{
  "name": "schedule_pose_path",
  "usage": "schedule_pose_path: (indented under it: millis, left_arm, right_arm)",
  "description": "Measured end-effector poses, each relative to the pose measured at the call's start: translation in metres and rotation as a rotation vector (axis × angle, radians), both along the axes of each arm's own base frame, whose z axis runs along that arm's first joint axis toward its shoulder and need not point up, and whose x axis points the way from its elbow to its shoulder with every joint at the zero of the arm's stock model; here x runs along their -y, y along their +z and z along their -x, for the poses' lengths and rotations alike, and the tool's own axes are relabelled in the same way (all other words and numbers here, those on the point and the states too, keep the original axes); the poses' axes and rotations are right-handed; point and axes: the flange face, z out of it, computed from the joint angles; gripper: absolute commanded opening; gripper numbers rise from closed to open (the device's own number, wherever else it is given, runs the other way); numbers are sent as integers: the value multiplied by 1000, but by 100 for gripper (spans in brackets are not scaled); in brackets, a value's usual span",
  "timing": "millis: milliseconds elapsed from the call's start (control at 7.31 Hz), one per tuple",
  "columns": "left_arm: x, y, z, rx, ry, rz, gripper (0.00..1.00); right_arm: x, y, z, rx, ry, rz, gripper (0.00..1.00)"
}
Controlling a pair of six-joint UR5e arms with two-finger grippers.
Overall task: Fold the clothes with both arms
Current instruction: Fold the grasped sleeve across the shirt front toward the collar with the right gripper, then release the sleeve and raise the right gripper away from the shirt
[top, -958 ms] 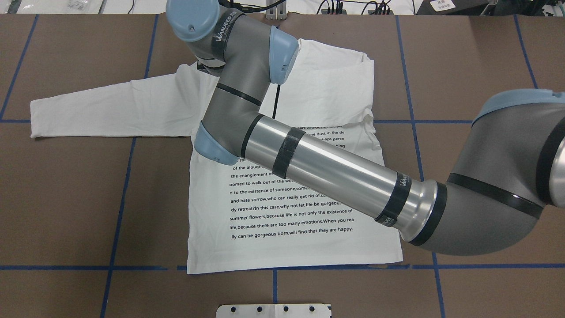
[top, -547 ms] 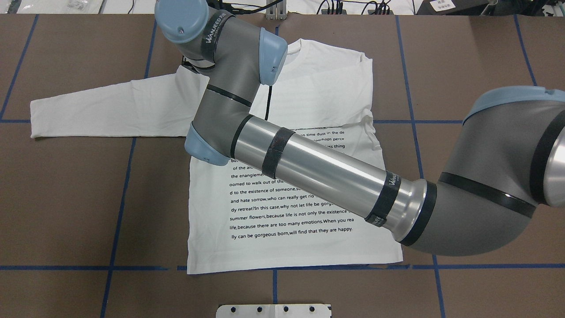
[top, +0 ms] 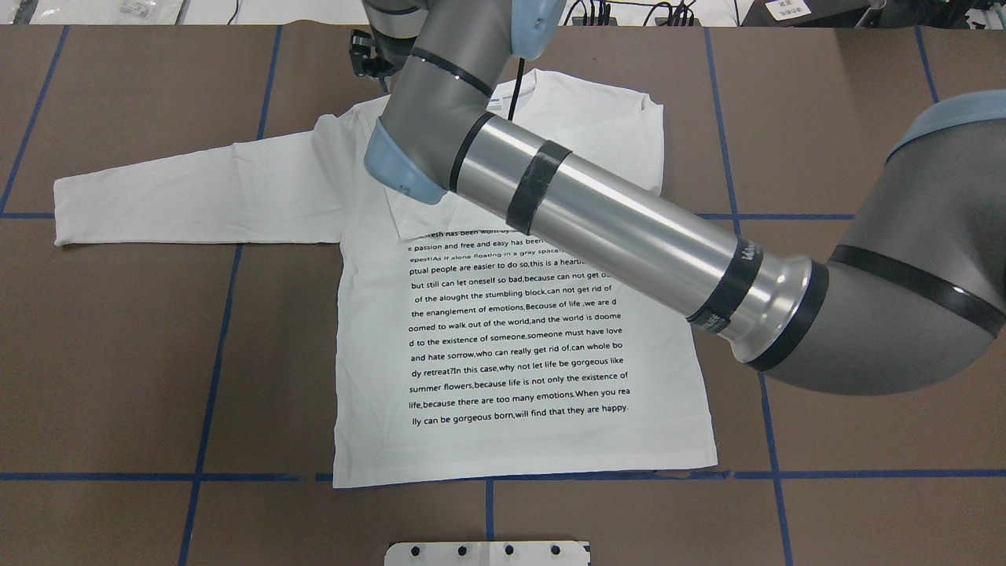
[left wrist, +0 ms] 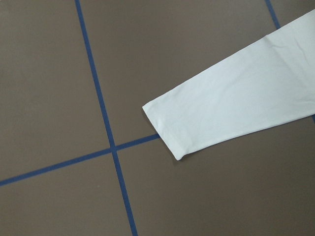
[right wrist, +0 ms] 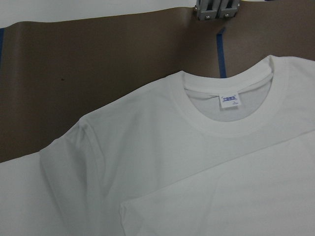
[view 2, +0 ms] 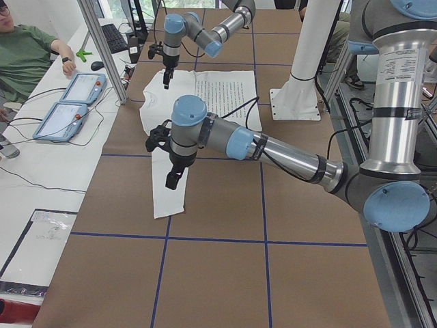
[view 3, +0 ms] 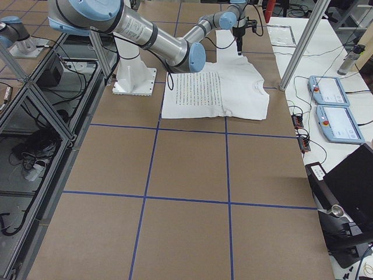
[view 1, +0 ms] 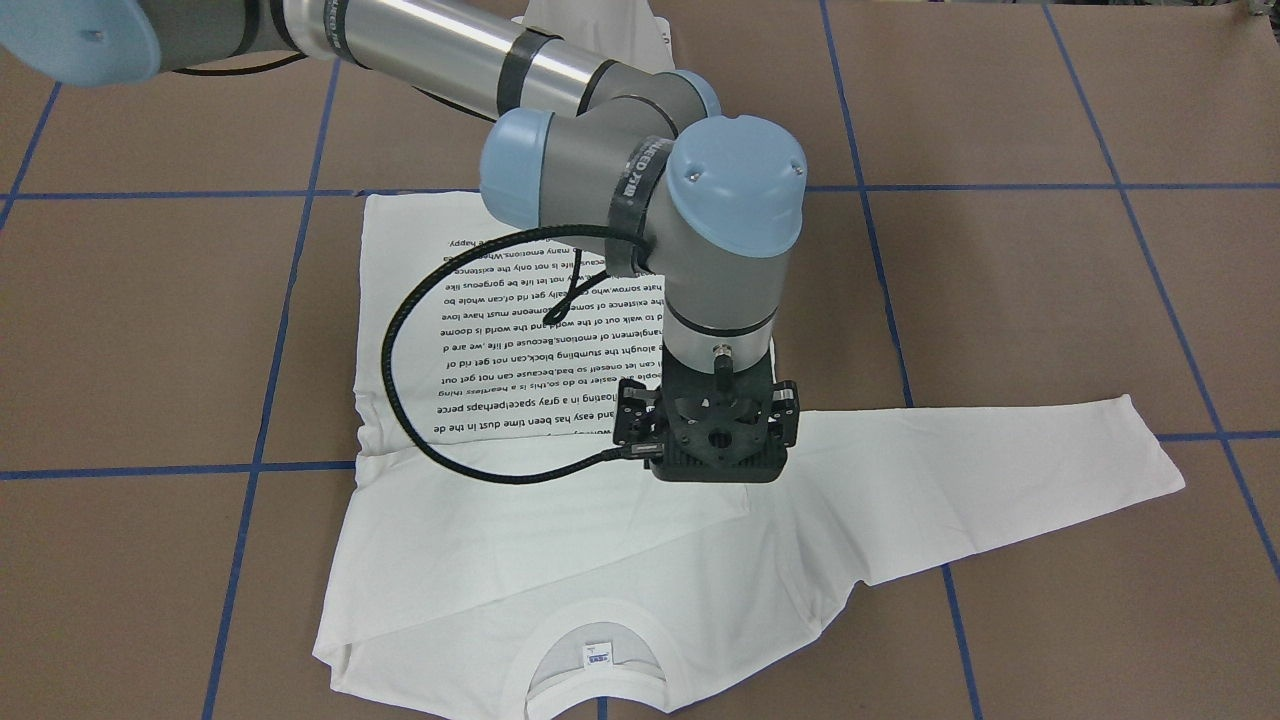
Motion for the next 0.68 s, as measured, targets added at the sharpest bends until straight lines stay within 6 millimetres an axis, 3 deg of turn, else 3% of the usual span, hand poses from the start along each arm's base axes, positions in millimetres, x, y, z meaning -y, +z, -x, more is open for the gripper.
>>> schedule_pose_path:
  millis: [274, 684]
  left_arm:
    - [24, 12, -16, -6, 26, -59, 100]
    - [33, 49, -84, -24, 99, -13, 100]
  right_arm:
    - [31, 58, -88, -42, -107, -8, 100]
    - [55, 196, -227, -80, -246, -103, 100]
